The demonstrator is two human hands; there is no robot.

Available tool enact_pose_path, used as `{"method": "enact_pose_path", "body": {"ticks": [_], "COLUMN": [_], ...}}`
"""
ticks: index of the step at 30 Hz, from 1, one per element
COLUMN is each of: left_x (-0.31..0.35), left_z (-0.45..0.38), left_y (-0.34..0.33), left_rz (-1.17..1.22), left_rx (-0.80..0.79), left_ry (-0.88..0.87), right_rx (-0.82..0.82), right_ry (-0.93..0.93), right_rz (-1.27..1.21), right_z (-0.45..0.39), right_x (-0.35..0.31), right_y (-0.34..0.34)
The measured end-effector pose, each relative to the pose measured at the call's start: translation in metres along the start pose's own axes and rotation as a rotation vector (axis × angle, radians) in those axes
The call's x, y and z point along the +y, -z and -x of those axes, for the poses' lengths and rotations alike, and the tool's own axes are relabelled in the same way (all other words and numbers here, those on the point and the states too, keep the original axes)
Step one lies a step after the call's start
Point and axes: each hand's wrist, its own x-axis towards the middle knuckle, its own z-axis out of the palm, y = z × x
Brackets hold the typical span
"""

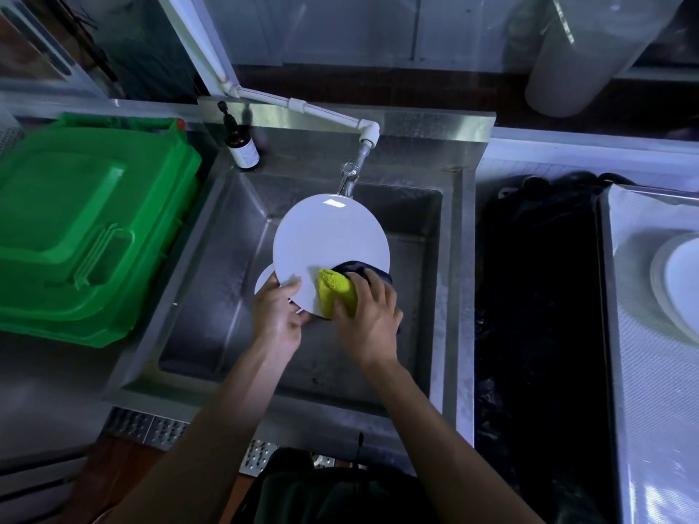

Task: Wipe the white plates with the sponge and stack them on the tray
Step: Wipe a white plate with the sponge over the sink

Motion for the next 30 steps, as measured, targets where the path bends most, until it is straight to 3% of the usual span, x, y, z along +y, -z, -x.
{"method": "enact_pose_path", "body": {"ticks": [8,13,23,30], "left_x": [0.012,0.019,0.041,0.066], "left_z": [0.002,-0.003,-0.024,-0.036], "left_y": [0.011,0.015,0.025,0.016], "left_rz": [-0.085,-0.191,-0.527,-0.788], "left_rx": [-0.054,-0.064,-0.189,-0.314], "left_ry": [-0.052,-0.073,-0.081,-0.211], "right_rx": [0.099,0.062,-0.039,-0.073], "right_ry": [-0.042,-0.069,-0.013,0.057], "right_rz": [-0.219,-0.366,-0.367,-0.394], "right_z": [-0.024,-0.036,-0.066,-0.082], "right_x": [0.017,0.025,0.034,0.028], "right_y": [0.013,0.024,0.046,0.060]}}
